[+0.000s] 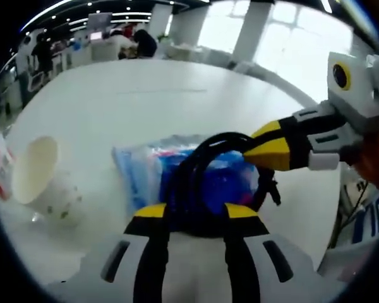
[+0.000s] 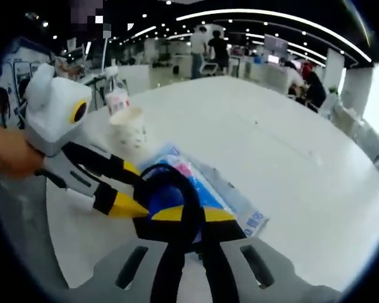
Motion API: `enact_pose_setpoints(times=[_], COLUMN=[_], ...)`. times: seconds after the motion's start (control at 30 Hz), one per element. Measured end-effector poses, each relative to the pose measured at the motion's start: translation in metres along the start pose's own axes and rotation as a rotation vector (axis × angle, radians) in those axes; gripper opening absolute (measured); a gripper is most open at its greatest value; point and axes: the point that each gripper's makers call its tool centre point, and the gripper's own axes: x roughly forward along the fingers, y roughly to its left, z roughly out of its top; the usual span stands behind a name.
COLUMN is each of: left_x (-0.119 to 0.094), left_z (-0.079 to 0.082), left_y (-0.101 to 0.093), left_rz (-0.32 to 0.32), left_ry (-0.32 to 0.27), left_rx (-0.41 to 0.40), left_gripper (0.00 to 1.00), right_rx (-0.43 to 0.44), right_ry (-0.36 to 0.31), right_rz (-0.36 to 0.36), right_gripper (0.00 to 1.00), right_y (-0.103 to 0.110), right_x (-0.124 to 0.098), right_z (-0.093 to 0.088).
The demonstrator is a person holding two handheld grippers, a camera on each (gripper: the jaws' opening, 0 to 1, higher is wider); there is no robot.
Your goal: Arrange the tabletop items into an orderly group along one side of the table until the central work area is clear of visible clutter.
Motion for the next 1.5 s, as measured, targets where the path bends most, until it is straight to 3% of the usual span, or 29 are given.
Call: enact_pose_setpoints(times=[0.47, 0.9, 1.17, 1.5], left_x=[0.003, 0.000, -0.012, -0.032], left_z=[0.001, 0.003, 0.009, 0.020], left_y=[-0.002, 0.000, 0.001, -0.003], left_rz=[0.008, 0.010, 0.021, 0.006], left_ry=[0.004, -0.003, -0.014, -0.041], left_rx=[0.019, 0.031, 0.006, -0.020], left_gripper=[0.29, 0.19, 0.14, 0.13], right_rx=[0.005, 0.036, 0.054, 0.059], right_ry=[-0.062, -0.064, -0.068, -0.109], right_rz=[0.027, 0.043, 0.045, 0.036], right_gripper=[0.08, 0.08, 0.07, 0.07], right_y=[0.018, 0.023, 0.024, 0.026], right_x=[-0.018, -0.022, -0.027, -0.042], right_z=[0.017, 0.017, 0.017, 0.030])
